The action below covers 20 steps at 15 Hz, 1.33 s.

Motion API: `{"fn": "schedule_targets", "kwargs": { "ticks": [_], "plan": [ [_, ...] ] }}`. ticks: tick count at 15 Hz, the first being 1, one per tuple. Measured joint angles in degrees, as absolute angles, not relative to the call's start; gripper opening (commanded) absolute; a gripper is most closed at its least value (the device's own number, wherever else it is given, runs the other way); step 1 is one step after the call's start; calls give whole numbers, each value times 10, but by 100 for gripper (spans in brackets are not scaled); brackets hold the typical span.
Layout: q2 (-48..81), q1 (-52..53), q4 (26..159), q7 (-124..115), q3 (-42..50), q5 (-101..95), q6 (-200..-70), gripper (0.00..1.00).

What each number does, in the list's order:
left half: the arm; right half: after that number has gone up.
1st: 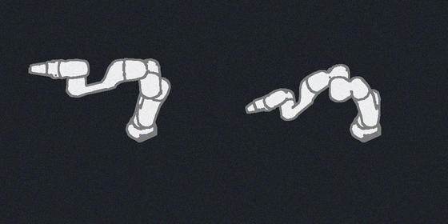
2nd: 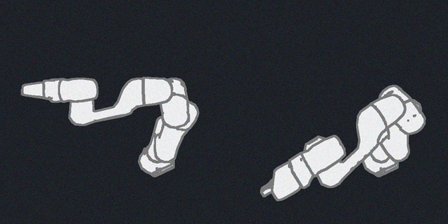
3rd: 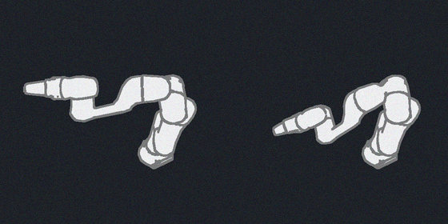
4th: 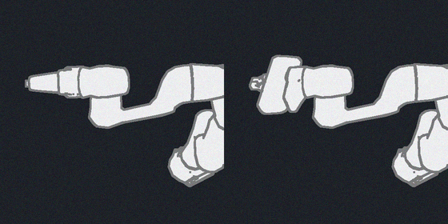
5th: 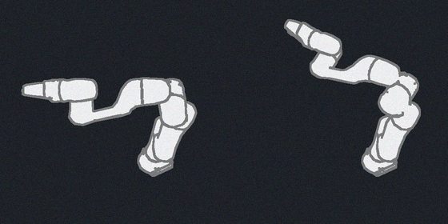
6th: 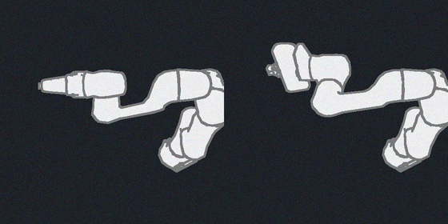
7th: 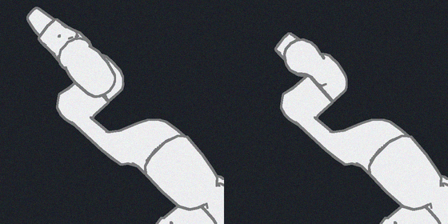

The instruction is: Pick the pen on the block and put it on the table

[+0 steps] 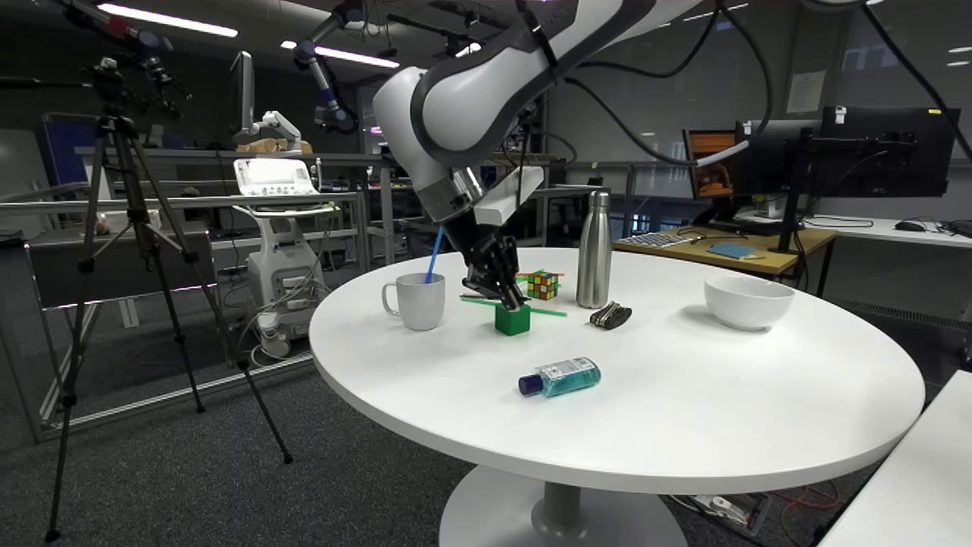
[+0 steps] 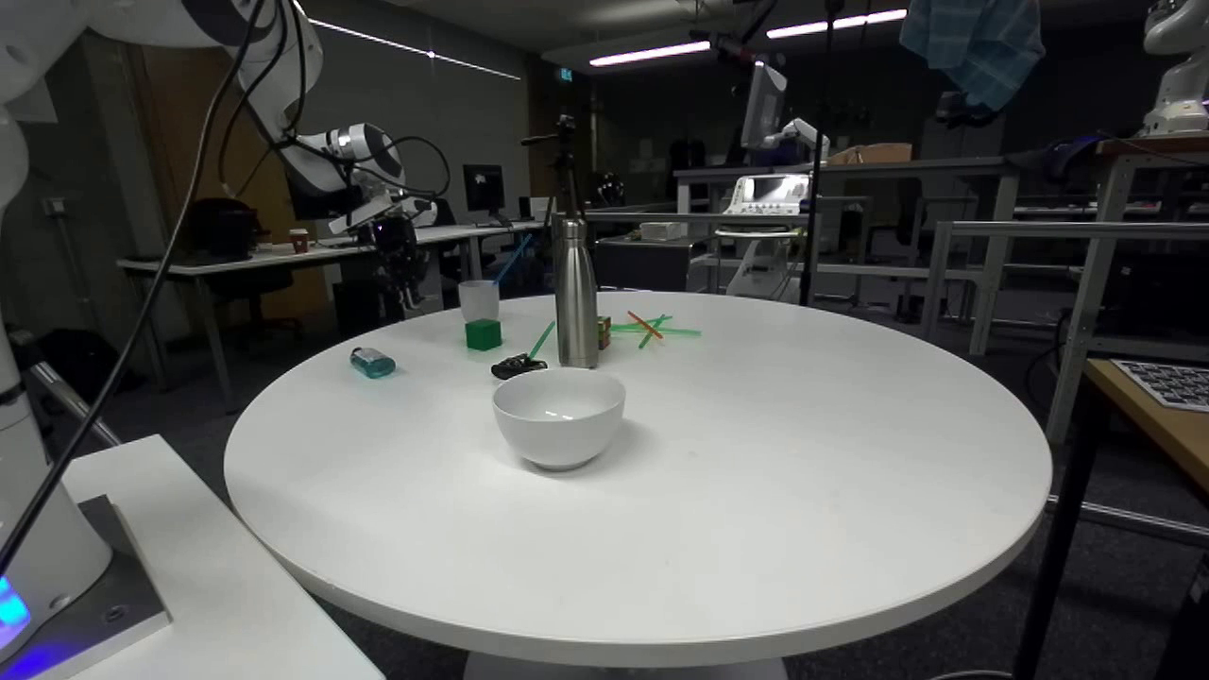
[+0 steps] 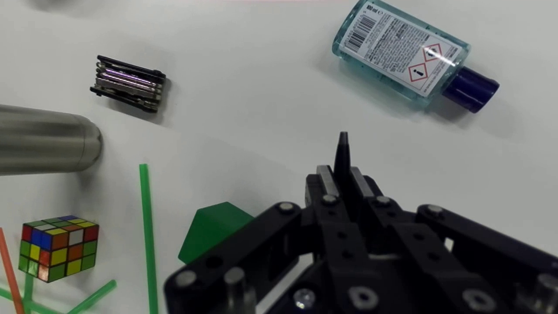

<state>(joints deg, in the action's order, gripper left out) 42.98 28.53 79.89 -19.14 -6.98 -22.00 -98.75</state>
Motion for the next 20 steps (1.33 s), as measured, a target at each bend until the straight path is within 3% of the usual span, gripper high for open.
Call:
{"fn": "schedule_targets", "kwargs": {
  "ticks": [20],
  "plan": [
    [524,287,703,-167,-64,-220,-967,3]
  ]
}}
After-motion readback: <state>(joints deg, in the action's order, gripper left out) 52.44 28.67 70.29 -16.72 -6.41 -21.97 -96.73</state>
